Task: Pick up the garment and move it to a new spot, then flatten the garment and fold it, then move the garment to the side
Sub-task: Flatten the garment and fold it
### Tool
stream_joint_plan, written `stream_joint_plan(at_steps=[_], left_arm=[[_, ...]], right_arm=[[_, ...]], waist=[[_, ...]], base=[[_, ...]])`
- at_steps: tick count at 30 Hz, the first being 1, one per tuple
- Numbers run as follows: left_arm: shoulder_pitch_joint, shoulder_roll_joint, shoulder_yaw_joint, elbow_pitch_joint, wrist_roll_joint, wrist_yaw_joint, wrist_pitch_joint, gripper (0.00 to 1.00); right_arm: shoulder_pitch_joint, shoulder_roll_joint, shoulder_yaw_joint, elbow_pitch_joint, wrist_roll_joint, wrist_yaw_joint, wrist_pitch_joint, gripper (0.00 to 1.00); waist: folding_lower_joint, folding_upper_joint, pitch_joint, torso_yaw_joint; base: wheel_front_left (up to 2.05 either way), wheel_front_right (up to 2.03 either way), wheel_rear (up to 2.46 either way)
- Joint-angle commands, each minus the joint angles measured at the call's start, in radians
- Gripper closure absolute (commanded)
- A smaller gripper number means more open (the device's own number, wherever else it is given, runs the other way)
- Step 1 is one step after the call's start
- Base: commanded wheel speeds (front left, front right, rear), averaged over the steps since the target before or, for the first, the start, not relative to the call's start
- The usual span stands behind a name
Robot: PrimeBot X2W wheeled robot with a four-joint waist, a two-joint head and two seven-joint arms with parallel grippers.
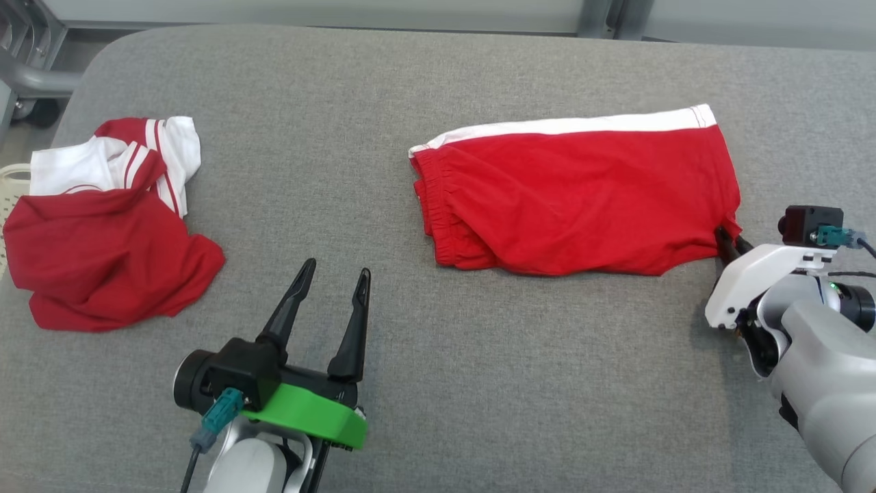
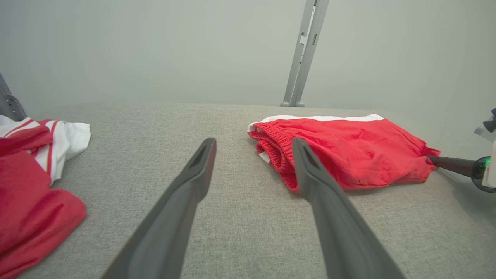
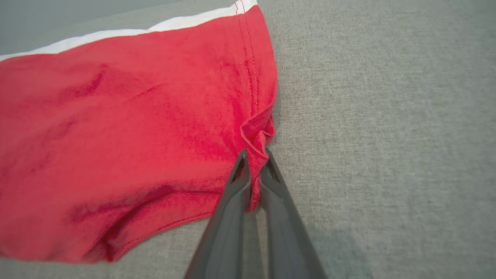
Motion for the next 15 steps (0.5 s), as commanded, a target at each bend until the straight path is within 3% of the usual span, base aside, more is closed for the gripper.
stream_joint_plan(at_steps=[1,6,7,15], left_arm=[[0.013,0.011,0.003,0.002,-0.006,0.001,0.002,0.0],[0.031,0.021,0.012,0.007,-0.014,0.013,0.004,0.0],[0.033,0.022,0.013,0.007,-0.016,0.013,0.006,0.0],[0.048,0.027,0.016,0.019,-0.03,0.023,0.018,0.0]], right_arm=[[0.042,0.005,0.003,0.015,-0.003,-0.002,0.001,1.0],[0.082,0.028,-0.003,0.009,0.0,-0.002,-0.006,1.0],[0.083,0.027,-0.003,0.008,-0.002,-0.002,-0.007,0.0],[0.066,-0.008,-0.033,-0.057,-0.069,-0.002,-0.019,0.0]], waist=[[0.0,0.0,-0.024,-0.016],[0.0,0.0,-0.047,-0.03],[0.0,0.0,-0.049,-0.032],[0.0,0.0,-0.081,-0.044]], base=[[0.0,0.0,0.0],[0.0,0.0,0.0],[0.0,0.0,0.0],[0.0,0.0,0.0]])
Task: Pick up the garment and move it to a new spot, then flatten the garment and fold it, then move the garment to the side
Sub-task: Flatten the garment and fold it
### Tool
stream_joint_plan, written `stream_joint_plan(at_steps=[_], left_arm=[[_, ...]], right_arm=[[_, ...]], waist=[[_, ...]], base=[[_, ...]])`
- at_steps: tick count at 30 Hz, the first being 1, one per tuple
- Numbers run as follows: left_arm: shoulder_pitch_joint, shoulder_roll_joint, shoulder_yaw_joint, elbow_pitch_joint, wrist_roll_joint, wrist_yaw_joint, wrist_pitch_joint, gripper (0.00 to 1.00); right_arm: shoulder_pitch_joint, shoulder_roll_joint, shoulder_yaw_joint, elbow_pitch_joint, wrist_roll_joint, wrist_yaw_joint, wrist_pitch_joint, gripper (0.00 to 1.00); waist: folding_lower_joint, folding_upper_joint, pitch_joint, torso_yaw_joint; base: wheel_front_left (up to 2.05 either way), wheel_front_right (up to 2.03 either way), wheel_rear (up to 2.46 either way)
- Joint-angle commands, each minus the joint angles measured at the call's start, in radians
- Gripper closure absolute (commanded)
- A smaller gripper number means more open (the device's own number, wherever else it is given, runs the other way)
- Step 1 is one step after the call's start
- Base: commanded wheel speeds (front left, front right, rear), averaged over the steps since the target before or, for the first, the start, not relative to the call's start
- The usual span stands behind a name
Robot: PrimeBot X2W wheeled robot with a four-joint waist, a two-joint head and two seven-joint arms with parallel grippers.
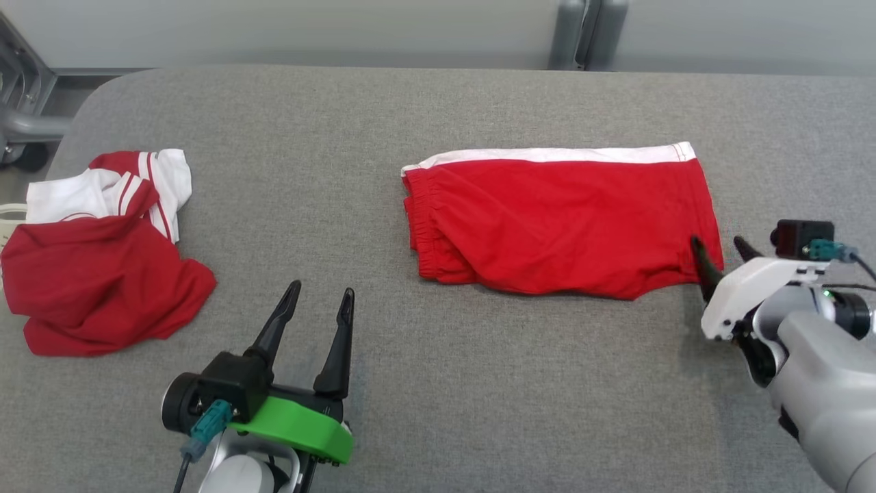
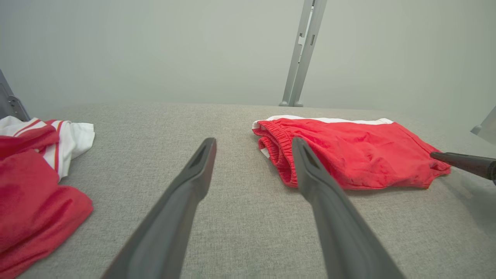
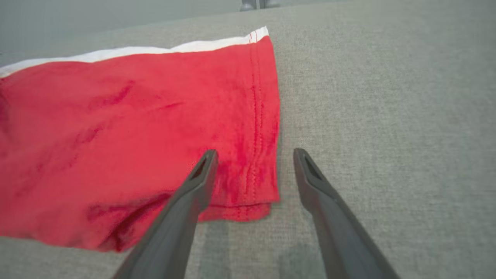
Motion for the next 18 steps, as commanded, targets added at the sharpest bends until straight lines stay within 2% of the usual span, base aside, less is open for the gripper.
stream_joint_plan(at_steps=[1,6,9,14,18], left_arm=[[0.024,0.008,0.006,0.007,-0.011,0.007,0.0,0.0],[0.037,-0.011,0.037,0.038,-0.038,0.025,-0.011,0.0],[0.04,-0.015,0.057,0.068,-0.044,0.043,-0.012,0.0],[0.041,-0.001,0.075,0.113,-0.024,0.072,-0.017,0.0],[0.045,0.027,0.084,0.128,0.013,0.106,-0.019,0.0]], right_arm=[[0.008,-0.024,-0.038,-0.035,-0.025,-0.002,-0.004,0.0],[0.125,-0.02,-0.208,-0.226,-0.191,-0.001,-0.004,0.0],[0.234,0.005,-0.337,-0.366,-0.317,-0.002,-0.004,0.0],[0.417,0.103,-0.529,-0.574,-0.507,-0.001,-0.004,0.0],[0.511,0.172,-0.605,-0.703,-0.603,-0.002,-0.004,0.0]], waist=[[0.0,0.0,-0.024,-0.01],[0.0,0.0,-0.079,-0.025],[0.0,0.0,-0.126,-0.034],[0.0,0.0,-0.188,-0.06],[0.0,0.0,-0.209,-0.088]], base=[[0.0,0.0,0.0],[0.0,0.0,0.0],[0.0,0.0,0.0],[0.0,0.0,0.0],[0.0,0.0,0.0]])
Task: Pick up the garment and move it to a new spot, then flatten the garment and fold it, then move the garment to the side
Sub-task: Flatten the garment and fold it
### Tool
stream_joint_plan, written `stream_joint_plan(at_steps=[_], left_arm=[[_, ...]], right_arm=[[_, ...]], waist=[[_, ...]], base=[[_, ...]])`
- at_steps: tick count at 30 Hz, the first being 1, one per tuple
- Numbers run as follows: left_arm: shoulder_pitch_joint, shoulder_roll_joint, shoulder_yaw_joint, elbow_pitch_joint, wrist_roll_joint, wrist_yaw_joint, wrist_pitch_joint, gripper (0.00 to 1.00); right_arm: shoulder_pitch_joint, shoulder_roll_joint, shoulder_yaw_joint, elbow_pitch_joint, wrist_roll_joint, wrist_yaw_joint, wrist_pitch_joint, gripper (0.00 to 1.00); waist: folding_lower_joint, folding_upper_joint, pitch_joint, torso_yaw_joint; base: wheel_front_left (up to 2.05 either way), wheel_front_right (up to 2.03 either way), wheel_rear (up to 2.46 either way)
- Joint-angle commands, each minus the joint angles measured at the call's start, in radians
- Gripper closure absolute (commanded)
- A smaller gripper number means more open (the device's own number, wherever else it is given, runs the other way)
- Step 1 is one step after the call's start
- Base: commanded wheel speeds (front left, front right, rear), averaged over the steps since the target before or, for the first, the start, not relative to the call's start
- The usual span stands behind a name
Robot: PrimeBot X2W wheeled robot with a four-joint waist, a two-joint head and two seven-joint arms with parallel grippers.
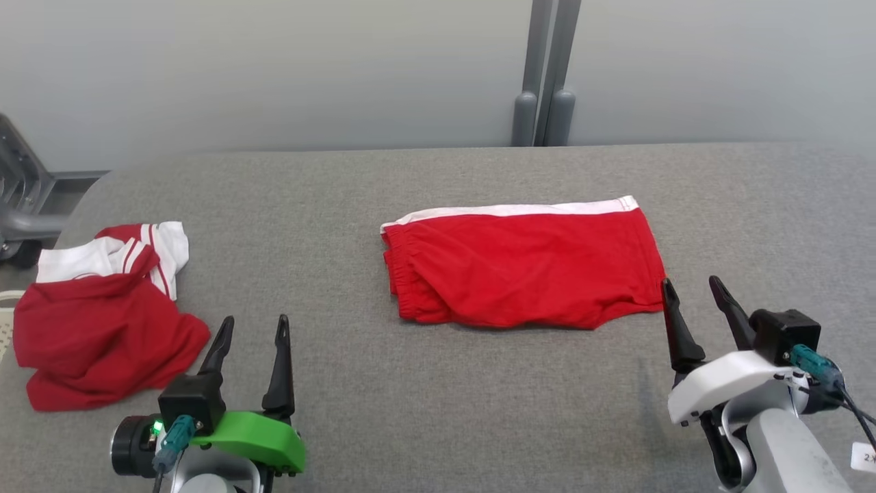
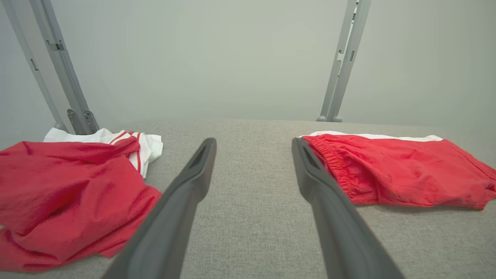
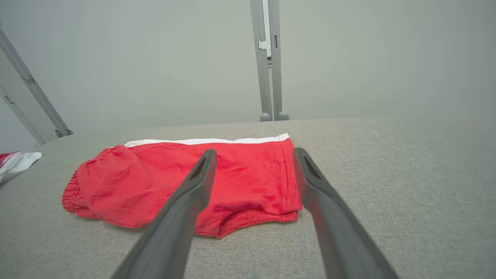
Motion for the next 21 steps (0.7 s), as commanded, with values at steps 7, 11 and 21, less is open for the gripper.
stream_joint_plan(at_steps=[7,11,21], left_arm=[[0.059,0.039,0.03,-0.016,0.021,0.018,-0.008,0.0],[0.096,0.05,0.053,-0.043,0.011,-0.007,-0.008,0.0],[0.156,0.068,0.073,-0.026,-0.016,-0.03,-0.008,0.0]], right_arm=[[0.136,0.055,-0.065,-0.146,-0.077,-0.001,0.023,0.0],[0.196,0.071,-0.075,-0.213,-0.068,-0.001,0.069,0.0],[0.271,0.081,-0.085,-0.296,-0.08,-0.001,0.146,0.0]], waist=[[0.0001,0.0,-0.058,-0.059],[0.0001,0.0,-0.063,-0.068],[0.0001,0.0,-0.055,-0.086]], base=[[0.0,0.0,0.0],[0.0,0.0,0.0],[0.0,0.0,0.0]])
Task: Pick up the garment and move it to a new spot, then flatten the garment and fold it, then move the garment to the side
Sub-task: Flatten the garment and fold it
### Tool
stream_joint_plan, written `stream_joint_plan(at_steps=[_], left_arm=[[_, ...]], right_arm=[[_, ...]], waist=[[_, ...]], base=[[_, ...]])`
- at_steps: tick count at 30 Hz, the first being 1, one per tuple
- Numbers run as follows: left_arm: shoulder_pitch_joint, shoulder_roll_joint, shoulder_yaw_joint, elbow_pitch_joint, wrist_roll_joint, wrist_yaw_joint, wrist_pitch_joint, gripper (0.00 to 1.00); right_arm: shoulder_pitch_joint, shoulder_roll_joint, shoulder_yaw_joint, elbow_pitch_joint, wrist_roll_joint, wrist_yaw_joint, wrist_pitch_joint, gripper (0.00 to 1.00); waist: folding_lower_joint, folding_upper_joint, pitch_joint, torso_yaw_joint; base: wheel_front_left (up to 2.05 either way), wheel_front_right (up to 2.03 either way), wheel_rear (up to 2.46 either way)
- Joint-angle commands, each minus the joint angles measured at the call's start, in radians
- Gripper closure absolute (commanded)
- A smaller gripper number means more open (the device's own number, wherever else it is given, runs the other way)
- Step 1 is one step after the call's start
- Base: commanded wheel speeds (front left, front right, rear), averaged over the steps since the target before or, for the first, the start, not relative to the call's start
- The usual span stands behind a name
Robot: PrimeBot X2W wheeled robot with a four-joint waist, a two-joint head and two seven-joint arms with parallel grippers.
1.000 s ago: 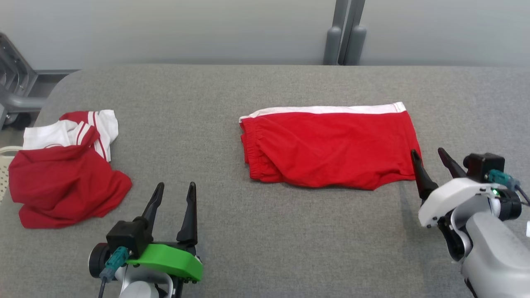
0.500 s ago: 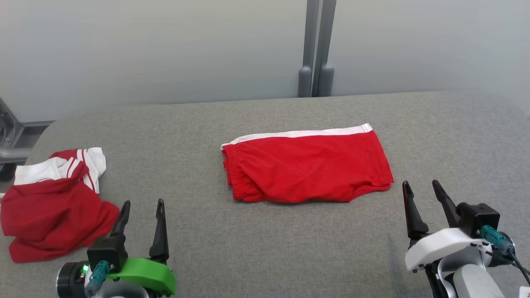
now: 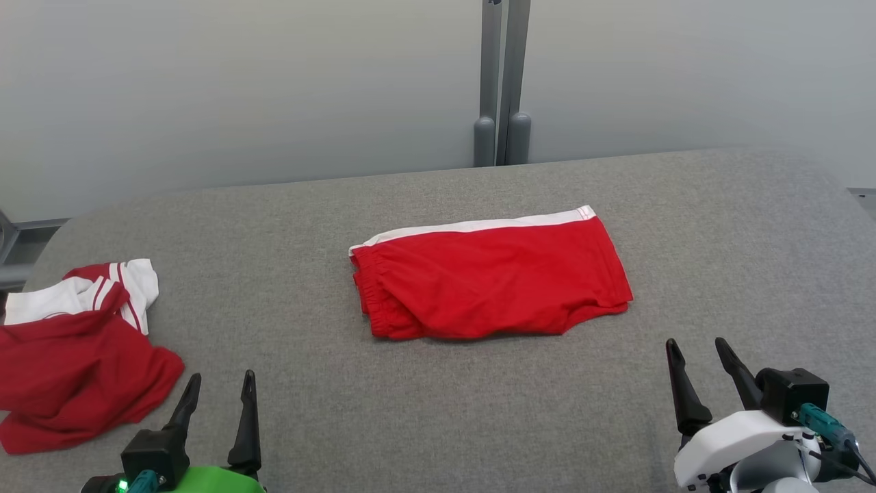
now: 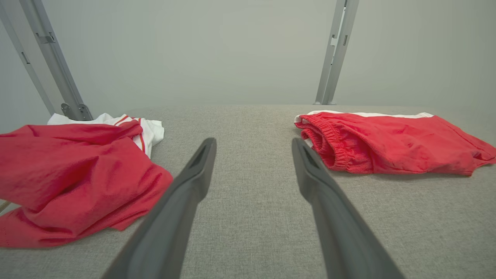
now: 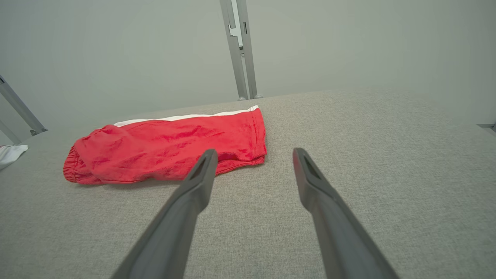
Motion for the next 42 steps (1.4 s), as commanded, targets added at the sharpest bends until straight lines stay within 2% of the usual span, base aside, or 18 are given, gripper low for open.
stream_joint_plan(at_steps=[1,19,25,30,31,34,37,42], left_arm=[[0.014,0.01,0.003,0.005,-0.006,-0.001,-0.003,0.0],[0.006,0.018,-0.009,-0.007,-0.008,0.014,0.001,0.0],[-0.009,0.017,-0.016,-0.022,0.002,0.014,-0.002,0.0],[-0.039,0.017,-0.03,-0.039,0.009,0.004,0.001,0.0],[-0.055,0.021,-0.036,-0.049,0.01,-0.001,0.004,0.0],[-0.082,0.021,-0.043,-0.063,0.015,-0.002,0.006,0.0],[-0.115,0.021,-0.061,-0.083,0.017,-0.021,0.014,0.0],[-0.172,0.029,-0.094,-0.114,0.027,-0.058,0.022,0.0]], right_arm=[[0.011,0.0,-0.004,-0.013,0.001,-0.001,0.004,0.0],[0.0,0.003,0.005,-0.031,0.03,-0.001,0.018,0.0],[-0.056,0.003,-0.002,-0.028,0.015,-0.001,0.061,0.0],[-0.129,-0.008,-0.018,0.003,0.022,-0.001,0.216,0.0],[-0.173,-0.028,-0.019,0.014,0.024,-0.001,0.3,0.0],[-0.256,-0.054,-0.045,0.035,0.041,-0.001,0.429,0.0],[-0.352,-0.085,-0.081,0.071,0.043,-0.001,0.577,0.0],[-0.496,-0.151,-0.105,0.126,0.081,-0.001,0.751,0.0]], waist=[[0.0,0.0,0.003,0.0],[0.0,0.0,0.014,0.017],[0.0,0.0,0.035,0.019],[0.0,0.0,0.071,0.046],[0.0,0.0,0.101,0.06],[0.0,0.0,0.151,0.082],[0.0,0.0,0.207,0.109],[0.0,0.0,0.286,0.158]], base=[[0.0,0.0,0.0],[0.0,0.0,0.0],[0.0,0.0,0.0],[0.0,0.0,0.0],[0.0,0.0,0.0],[0.0,0.0,0.0],[0.0,0.0,0.0],[0.0,0.0,0.0]])
